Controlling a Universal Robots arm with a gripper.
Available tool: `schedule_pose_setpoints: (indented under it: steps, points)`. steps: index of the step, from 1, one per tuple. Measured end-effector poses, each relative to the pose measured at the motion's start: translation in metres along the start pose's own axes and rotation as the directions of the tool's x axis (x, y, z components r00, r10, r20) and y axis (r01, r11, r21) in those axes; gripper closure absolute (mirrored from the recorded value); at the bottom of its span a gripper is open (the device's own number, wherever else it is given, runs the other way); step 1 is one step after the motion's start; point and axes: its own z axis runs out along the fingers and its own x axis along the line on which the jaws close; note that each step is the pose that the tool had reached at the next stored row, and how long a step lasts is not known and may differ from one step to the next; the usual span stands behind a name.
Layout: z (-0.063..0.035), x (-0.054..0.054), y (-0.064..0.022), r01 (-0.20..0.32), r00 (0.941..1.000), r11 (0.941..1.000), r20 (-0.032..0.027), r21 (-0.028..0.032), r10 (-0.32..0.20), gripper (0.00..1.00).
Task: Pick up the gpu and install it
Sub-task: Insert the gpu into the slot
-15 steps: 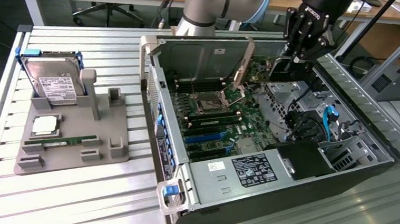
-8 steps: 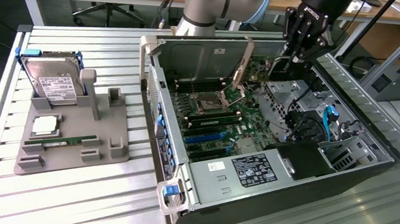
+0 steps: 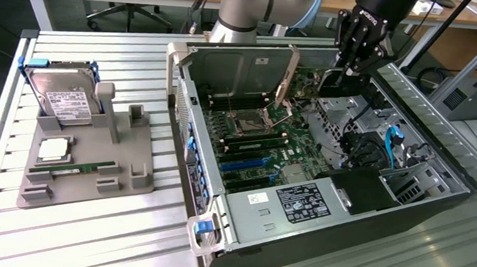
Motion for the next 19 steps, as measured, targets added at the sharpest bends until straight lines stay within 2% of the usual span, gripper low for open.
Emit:
schedule_pose_setpoints:
  steps: [14,19]
  points:
    - [0.0006,0.0000,0.0001,0.000,1.0000,1.0000,0.0000,0.0000,0.000,0.73]
    - [0.0009,0.0003,0.0057,0.000,1.0000,1.0000,-0.0001,0.0006,0.000,0.73]
